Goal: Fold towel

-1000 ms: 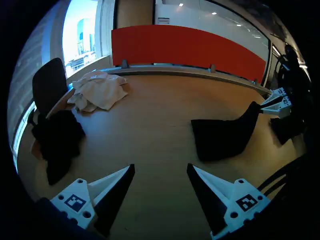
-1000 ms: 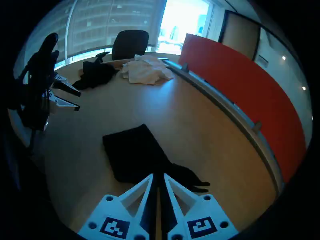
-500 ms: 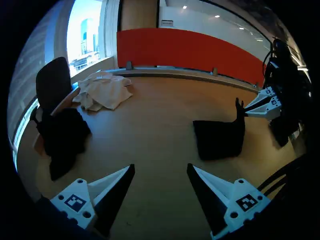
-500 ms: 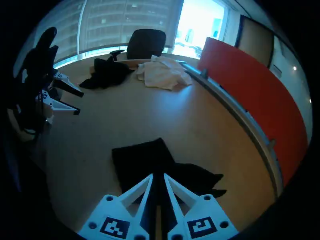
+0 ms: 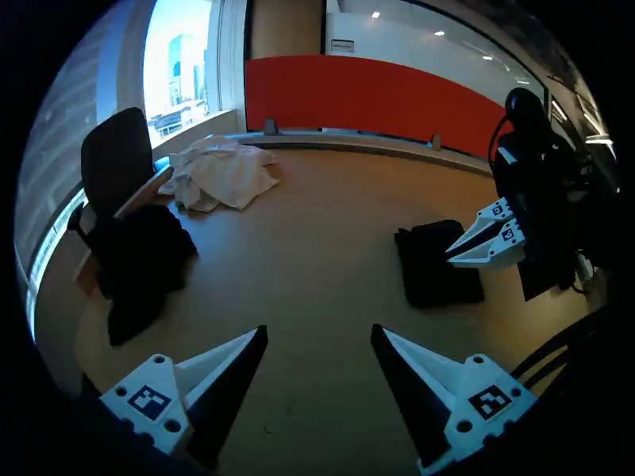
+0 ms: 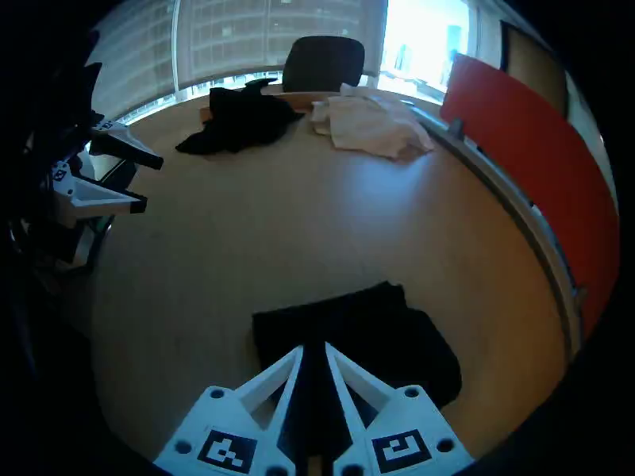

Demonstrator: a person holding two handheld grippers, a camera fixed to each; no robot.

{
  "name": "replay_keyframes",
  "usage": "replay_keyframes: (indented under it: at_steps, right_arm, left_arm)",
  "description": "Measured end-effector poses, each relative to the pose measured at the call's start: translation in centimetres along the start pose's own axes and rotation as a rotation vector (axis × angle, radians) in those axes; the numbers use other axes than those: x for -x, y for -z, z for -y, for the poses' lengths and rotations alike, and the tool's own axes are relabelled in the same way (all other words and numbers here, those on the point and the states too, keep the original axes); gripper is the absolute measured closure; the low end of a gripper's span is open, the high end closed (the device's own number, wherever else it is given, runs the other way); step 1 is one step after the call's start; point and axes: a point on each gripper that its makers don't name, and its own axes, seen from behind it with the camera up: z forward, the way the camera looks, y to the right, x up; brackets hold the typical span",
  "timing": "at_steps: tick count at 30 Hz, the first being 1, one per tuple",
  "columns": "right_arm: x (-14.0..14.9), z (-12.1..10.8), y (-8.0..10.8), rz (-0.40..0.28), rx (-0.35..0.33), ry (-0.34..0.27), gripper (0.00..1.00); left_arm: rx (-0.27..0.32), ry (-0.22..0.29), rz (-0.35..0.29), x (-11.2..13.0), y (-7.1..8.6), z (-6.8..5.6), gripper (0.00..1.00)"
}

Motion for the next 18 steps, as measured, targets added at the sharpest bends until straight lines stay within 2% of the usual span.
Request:
replay_keyframes:
  at_steps: [4, 7, 12, 13, 17, 18]
  right_arm:
    - [0.3, 0.2, -0.2, 0.009, -0.009, -0.011, 0.94]
    - [0.3, 0.1, -0.1, 0.008, -0.012, -0.017, 0.90]
    - [0.3, 0.1, 0.3, 0.001, -0.016, -0.026, 0.73]
    - [0.3, 0.1, 0.4, -0.001, -0.015, -0.028, 0.69]
    - [0.6, 0.1, 0.9, -0.006, -0.014, -0.044, 0.26]
    - [0.7, 0.0, 1.0, -0.007, -0.014, -0.050, 0.24]
  left_arm:
    - [0.000, 0.007, 0.003, 0.2, 0.0, 0.2, 0.03]
    - [-0.002, 0.005, 0.005, 0.2, 0.0, 0.4, 0.03]
    - [-0.006, -0.002, 0.004, 0.1, 0.0, 0.7, 0.03]
    - [-0.007, -0.001, 0.004, 0.1, 0.0, 0.8, 0.03]
    - [-0.011, 0.002, 0.002, 0.1, 0.1, 1.0, 0.03]
    - [-0.012, 0.002, 0.002, 0.1, 0.1, 1.1, 0.03]
